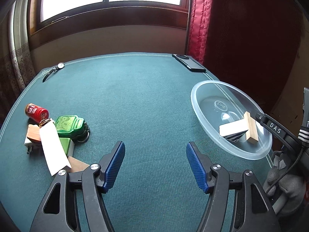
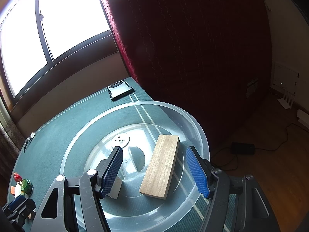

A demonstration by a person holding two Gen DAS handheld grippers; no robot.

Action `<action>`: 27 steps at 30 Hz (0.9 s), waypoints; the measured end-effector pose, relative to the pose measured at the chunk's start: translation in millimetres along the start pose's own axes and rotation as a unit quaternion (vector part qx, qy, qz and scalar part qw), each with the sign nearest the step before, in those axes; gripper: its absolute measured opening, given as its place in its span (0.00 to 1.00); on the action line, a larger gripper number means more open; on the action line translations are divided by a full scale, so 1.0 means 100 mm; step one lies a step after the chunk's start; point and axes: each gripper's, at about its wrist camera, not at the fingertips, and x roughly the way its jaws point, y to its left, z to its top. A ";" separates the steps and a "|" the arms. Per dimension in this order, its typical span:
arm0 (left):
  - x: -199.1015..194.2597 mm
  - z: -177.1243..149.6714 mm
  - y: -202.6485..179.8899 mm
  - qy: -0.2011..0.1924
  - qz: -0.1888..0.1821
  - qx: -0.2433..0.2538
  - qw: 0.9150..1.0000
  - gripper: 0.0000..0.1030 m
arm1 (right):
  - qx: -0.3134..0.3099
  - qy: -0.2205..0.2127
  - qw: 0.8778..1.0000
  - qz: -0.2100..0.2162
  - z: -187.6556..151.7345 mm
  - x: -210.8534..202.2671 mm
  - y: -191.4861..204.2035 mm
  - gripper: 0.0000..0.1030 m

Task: Organize rigid objects
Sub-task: 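Lower the grey-white block into the bowl and open the left tool, then move the left tool to the long white block and grasp it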

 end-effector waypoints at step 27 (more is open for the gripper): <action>-0.36 -0.17 1.21 -0.026 0.097 -0.138 0.985 0.65 | -0.065 -0.054 0.996 -0.008 -0.11 -0.29 0.25 0.69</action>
